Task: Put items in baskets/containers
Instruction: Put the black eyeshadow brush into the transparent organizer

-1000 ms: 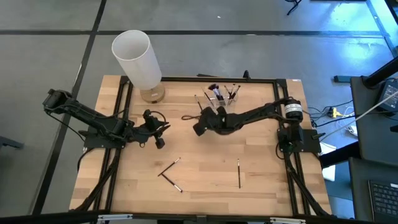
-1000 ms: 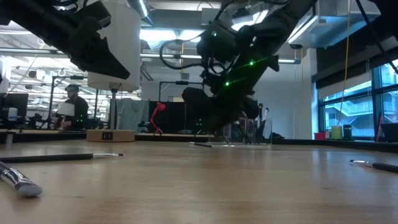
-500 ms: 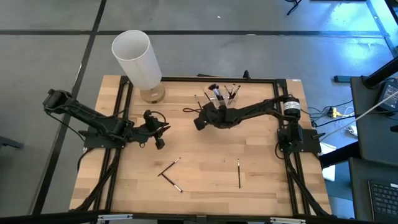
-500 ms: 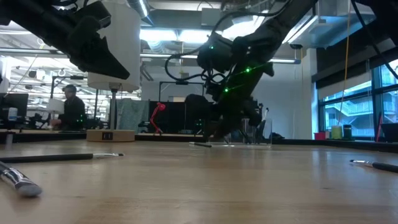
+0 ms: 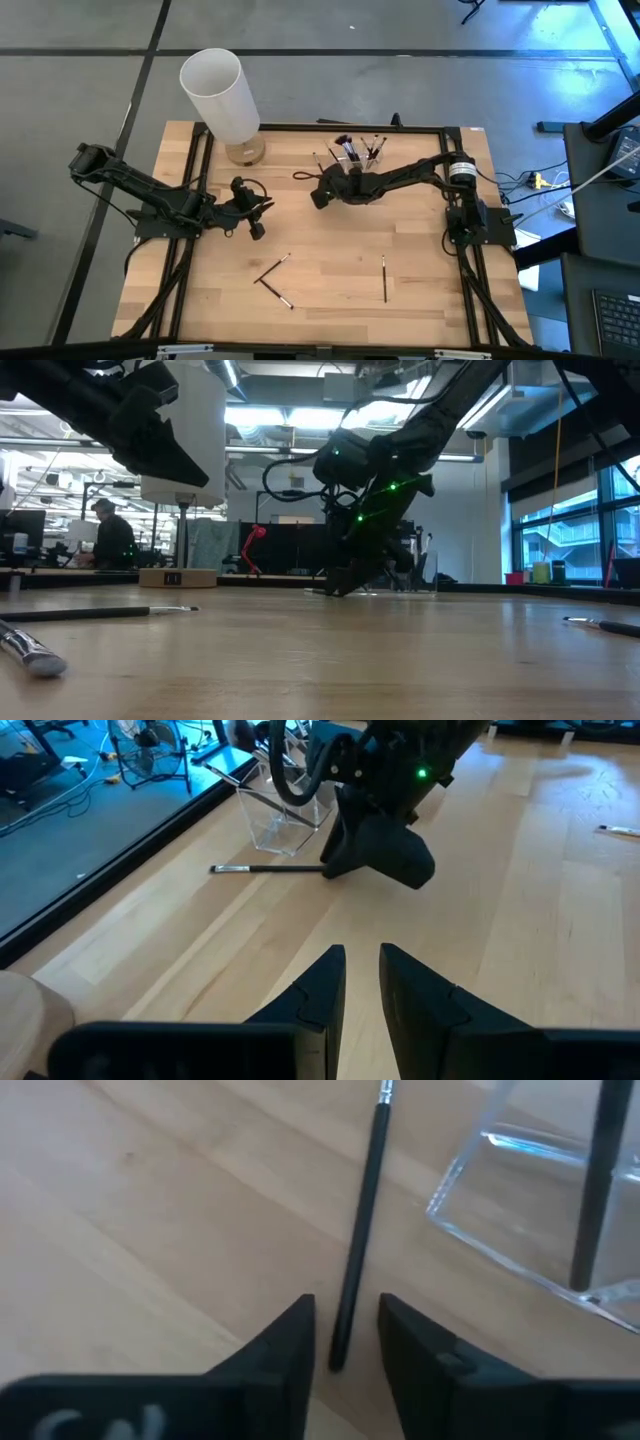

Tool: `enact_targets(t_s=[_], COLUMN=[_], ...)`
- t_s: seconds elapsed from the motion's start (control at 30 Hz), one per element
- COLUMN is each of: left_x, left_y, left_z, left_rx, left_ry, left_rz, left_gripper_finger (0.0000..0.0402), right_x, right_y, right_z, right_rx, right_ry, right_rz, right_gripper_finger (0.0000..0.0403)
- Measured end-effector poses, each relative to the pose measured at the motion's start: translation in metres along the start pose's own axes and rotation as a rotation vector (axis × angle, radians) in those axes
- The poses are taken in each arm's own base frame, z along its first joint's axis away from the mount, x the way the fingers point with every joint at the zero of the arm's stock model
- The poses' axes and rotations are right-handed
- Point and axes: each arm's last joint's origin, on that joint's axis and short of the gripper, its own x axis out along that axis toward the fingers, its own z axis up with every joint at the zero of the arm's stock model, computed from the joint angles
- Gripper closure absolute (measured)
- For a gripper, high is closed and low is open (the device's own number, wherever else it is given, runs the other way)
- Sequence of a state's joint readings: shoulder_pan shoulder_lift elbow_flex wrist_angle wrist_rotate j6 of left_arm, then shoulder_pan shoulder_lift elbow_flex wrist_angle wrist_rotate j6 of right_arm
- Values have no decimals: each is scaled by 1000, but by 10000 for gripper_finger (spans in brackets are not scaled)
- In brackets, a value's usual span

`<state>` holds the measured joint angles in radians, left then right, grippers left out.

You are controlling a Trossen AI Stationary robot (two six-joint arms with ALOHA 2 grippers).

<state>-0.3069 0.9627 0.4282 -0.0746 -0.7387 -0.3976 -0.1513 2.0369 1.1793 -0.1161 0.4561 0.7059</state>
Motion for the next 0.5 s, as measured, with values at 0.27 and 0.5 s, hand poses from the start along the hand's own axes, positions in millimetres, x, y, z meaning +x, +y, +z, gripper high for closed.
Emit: enact_targets(t_s=[0.27, 0.5], left_x=[0, 0], left_y=[0, 0], left_z=[0, 0], left_rx=[2, 3], left_ry=[2, 6], left_rz=[1, -7], left_gripper_finger=[341, 341], right_x=[0, -27], right_y=[-2, 14], right_z=[-7, -25], right_rx=[-11, -86], right_ry=[111, 251], right_rz=[28, 113], right_gripper_finger=[391, 379])
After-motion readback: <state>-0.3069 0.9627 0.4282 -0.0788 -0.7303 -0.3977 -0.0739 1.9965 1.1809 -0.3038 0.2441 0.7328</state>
